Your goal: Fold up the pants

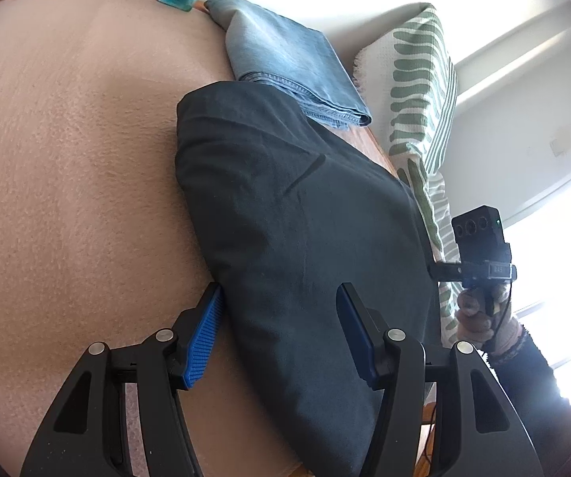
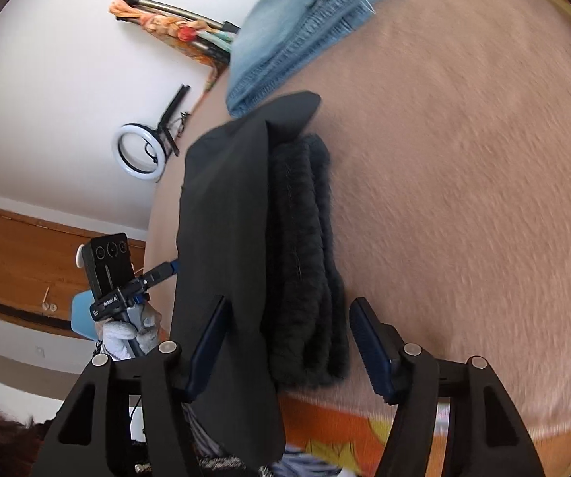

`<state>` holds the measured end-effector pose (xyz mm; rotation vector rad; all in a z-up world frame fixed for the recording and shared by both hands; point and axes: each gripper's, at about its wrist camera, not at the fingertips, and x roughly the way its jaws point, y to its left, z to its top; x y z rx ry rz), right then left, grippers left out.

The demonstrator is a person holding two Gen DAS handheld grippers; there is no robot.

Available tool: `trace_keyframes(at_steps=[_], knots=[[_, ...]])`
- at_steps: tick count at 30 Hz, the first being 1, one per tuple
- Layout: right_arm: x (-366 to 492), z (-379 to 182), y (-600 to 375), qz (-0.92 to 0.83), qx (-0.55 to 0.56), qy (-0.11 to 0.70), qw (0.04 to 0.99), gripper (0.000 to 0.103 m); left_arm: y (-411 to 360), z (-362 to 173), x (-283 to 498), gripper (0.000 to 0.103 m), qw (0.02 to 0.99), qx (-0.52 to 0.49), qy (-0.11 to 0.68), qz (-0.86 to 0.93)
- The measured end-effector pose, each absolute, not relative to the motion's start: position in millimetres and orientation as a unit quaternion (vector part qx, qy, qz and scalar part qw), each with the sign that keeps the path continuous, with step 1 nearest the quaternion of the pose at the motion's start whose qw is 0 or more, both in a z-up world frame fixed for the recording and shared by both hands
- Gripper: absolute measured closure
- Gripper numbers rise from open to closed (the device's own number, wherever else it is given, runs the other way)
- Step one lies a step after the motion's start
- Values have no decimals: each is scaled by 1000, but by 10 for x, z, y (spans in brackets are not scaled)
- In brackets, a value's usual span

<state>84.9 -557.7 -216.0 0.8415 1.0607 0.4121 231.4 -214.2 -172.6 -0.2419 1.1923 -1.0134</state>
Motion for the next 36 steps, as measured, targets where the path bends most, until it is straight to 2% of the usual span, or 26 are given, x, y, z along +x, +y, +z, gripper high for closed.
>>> trace_keyframes(at_steps=[7, 16, 20, 24, 28, 29, 30, 33, 35, 36], knots=[[856, -2234, -5563, 203, 436, 476, 737, 33, -2168, -1727, 2311, 46, 704, -105, 532, -459], [959, -2088, -5388, 223, 443, 433, 752, 37, -2194, -1739, 2312, 46, 704, -101, 529, -463], [1088, -2137, -5353, 188, 421, 457, 761, 38, -2170, -1746, 2314, 46, 703, -106, 531, -461], [1176, -2119, -5325, 181, 415, 456, 766, 31, -2159, -1746, 2325, 46, 702, -108, 533, -459], [1264, -2130, -5330, 175, 426, 436, 773, 30, -2149, -1753, 2377, 45, 704, -127, 540, -444], [1278, -2125, -5321, 173, 423, 435, 776, 32, -2151, -1755, 2390, 45, 704, -130, 540, -443], [1277, -2120, -5314, 170, 416, 437, 779, 42, -2153, -1757, 2401, 45, 704, -132, 540, -442], [1236, -2061, -5260, 167, 386, 436, 796, 58, -2145, -1780, 2450, 47, 700, -151, 541, -440], [1216, -1984, -5222, 168, 366, 432, 807, 61, -2159, -1780, 2458, 50, 705, -152, 538, -437], [1210, -1953, -5205, 169, 357, 430, 812, 61, -2178, -1775, 2451, 57, 708, -145, 535, -437]])
